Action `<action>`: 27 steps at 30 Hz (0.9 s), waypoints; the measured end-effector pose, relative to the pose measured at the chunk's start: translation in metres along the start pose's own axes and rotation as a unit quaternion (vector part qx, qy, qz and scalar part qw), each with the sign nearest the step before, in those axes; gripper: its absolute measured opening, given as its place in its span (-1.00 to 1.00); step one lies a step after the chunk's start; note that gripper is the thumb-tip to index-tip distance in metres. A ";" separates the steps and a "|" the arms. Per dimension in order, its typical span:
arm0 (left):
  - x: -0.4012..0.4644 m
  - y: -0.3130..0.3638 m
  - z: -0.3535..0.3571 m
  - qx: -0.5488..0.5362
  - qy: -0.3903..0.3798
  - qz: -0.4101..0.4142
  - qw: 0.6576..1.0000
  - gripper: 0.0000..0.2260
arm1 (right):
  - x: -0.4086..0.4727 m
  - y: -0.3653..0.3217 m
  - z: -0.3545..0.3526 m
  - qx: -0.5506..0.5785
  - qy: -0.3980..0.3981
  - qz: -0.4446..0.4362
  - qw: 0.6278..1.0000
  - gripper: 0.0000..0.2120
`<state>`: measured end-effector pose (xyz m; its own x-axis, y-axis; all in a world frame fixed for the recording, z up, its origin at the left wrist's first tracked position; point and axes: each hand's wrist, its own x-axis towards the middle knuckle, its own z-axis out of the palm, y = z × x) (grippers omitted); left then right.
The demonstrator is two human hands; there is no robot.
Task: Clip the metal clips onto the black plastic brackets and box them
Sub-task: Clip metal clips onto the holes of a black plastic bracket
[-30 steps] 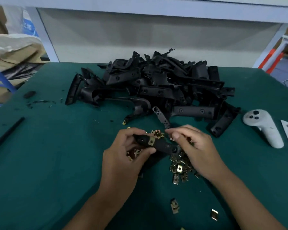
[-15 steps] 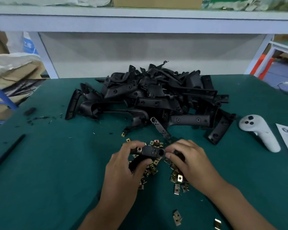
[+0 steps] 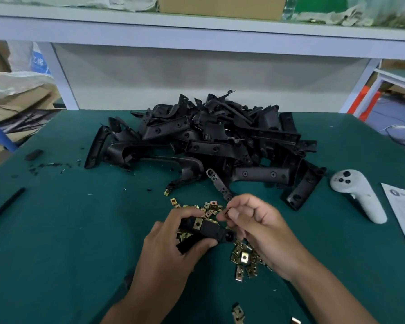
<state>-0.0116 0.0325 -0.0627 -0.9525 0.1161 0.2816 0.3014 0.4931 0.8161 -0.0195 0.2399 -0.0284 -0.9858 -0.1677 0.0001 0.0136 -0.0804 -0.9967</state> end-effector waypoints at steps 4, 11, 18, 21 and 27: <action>-0.001 0.001 0.000 0.002 0.017 0.009 1.000 -0.53 | 0.000 -0.002 0.002 0.081 -0.013 0.015 0.997 -0.89; -0.002 0.000 0.004 -0.001 0.032 -0.004 0.999 -0.52 | 0.002 -0.002 -0.001 0.096 0.002 0.034 0.995 -0.86; -0.001 -0.002 0.003 -0.016 0.025 -0.009 1.000 -0.51 | 0.002 -0.001 0.001 0.057 0.008 0.028 0.998 -0.72; -0.002 -0.003 0.003 -0.013 0.018 -0.002 1.000 -0.50 | 0.002 0.000 0.001 0.062 0.014 0.020 0.998 -0.75; -0.004 -0.002 0.004 0.030 0.009 0.011 0.999 -0.54 | 0.000 0.004 0.006 0.053 0.023 0.034 0.998 -0.71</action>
<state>-0.0087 0.0344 -0.0676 -0.9444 0.1118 0.3092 0.3188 0.5415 0.7779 -0.0188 0.2339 -0.0316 -0.9885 -0.1321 -0.0739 0.0964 -0.1733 -0.9801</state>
